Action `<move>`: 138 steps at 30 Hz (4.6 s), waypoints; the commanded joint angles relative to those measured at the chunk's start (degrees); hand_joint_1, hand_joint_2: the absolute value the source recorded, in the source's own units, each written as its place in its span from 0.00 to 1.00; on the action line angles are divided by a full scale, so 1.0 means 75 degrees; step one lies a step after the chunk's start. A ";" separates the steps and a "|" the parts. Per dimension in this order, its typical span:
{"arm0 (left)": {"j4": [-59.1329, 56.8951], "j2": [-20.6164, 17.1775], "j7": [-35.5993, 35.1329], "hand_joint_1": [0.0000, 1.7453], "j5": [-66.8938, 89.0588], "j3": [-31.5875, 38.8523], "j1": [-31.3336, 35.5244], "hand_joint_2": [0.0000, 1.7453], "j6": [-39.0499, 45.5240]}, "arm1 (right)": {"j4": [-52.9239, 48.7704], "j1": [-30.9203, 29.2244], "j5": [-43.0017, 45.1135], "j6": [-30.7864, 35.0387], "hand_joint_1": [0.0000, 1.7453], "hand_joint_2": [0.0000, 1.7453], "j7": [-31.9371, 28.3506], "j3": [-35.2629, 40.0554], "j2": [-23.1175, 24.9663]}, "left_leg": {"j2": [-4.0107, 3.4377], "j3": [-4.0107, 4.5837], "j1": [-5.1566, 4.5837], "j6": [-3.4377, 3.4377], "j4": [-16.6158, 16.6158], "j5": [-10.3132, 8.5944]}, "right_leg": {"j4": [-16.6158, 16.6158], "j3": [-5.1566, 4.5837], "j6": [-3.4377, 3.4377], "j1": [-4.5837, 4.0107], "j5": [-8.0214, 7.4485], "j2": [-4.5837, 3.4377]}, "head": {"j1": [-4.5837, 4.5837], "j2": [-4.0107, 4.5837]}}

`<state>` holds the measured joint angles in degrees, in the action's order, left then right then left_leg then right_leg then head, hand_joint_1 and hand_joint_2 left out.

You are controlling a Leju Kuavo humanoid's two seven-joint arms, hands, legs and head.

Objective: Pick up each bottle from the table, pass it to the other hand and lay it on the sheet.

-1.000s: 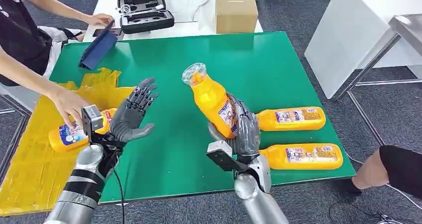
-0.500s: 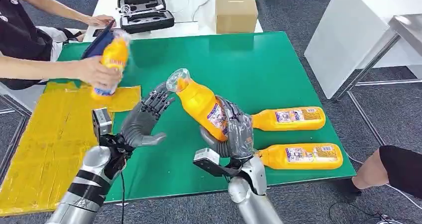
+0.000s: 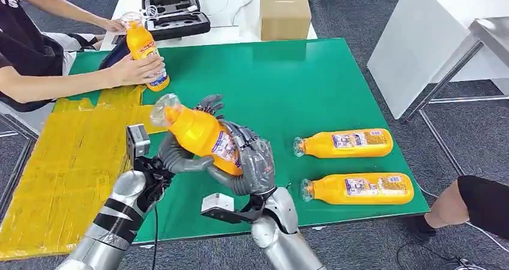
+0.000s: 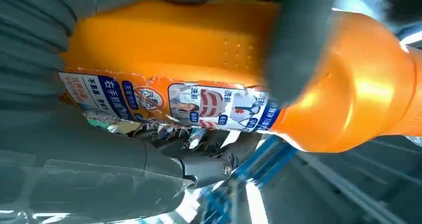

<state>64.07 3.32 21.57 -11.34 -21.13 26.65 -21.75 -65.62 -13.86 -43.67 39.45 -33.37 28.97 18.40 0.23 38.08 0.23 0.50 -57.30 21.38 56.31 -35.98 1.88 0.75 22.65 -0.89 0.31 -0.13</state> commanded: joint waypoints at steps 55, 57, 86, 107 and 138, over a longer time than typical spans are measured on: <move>-0.1078 -0.0251 0.0097 1.00 0.6002 0.2049 0.0663 1.00 0.7065 | -0.3322 0.0671 0.3916 -0.3604 0.00 1.00 0.0417 0.0395 -0.1637 | -0.0001 -0.0040 0.0004 -0.0004 -0.0002 0.0019 | -0.0003 0.0042 -0.0008 -0.0008 0.0017 0.0009 | 0.0000 0.0000; -0.1401 -0.0440 -0.0773 1.00 0.8197 0.1976 0.0640 1.00 0.8080 | -0.3244 0.0723 0.4765 -0.4536 0.00 1.00 0.0753 0.0005 -0.1794 | 0.0009 -0.0041 0.0003 -0.0003 0.0005 0.0015 | -0.0009 0.0044 -0.0006 -0.0007 0.0016 0.0018 | 0.0000 0.0000; -0.4876 -0.1606 -0.4778 1.00 1.3405 0.1131 0.0949 1.00 0.8233 | -0.2984 0.1137 0.5847 -0.5324 0.00 1.00 0.0576 -0.1845 -0.2136 | -0.0009 -0.0020 0.0002 -0.0006 0.0002 0.0012 | -0.0005 0.0019 -0.0007 -0.0003 0.0007 -0.0001 | -0.0003 0.0000; -0.4611 -0.1630 -0.5002 0.00 1.3512 0.1832 0.0731 1.00 0.8233 | -0.2327 0.0800 0.6109 -0.5548 0.00 1.00 0.0666 -0.1711 -0.2085 | -0.0003 -0.0030 0.0006 -0.0007 -0.0001 0.0018 | -0.0004 0.0033 -0.0010 -0.0008 0.0013 0.0005 | -0.0003 0.0000; 0.0788 0.0228 0.1535 0.00 0.4505 0.2992 -0.1315 1.00 0.5128 | -0.1894 0.0429 0.0962 -0.3286 0.00 1.00 0.2203 -0.2050 -0.2990 | -0.0003 -0.0022 -0.0009 0.0000 -0.0003 0.0025 | -0.0006 0.0030 -0.0008 0.0001 0.0012 0.0003 | 0.0003 0.0000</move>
<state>60.73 4.63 33.20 23.96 4.22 19.28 17.18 -84.48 -7.62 -35.87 15.02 -17.07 14.89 -1.68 0.25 38.20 0.14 0.56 -57.32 21.46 56.28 -36.04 1.91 0.81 22.65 -0.90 0.33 -0.13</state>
